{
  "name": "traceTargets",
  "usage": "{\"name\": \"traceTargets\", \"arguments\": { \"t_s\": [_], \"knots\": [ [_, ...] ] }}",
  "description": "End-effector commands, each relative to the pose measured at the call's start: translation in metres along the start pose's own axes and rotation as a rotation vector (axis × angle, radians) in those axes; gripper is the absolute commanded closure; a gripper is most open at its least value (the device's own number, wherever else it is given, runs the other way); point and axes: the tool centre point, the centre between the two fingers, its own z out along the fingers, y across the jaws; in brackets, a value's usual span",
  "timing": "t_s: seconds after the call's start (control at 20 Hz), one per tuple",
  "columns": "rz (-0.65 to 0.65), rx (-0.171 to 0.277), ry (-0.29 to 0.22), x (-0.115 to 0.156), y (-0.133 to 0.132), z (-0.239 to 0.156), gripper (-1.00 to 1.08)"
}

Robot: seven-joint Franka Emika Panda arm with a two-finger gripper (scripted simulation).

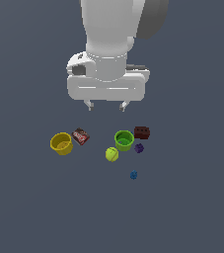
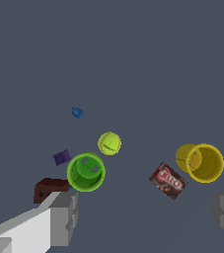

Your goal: Pick up a designated object from a clutter of objects.

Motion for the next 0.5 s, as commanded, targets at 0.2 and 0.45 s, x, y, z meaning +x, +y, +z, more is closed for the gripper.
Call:
{"name": "traceTargets", "arguments": {
  "t_s": [0.2, 0.45],
  "knots": [
    [-0.003, 0.009, 0.016, 0.002, -0.005, -0.005, -0.92],
    [-0.011, 0.029, 0.051, 0.007, -0.015, -0.018, -0.92]
  ]
}}
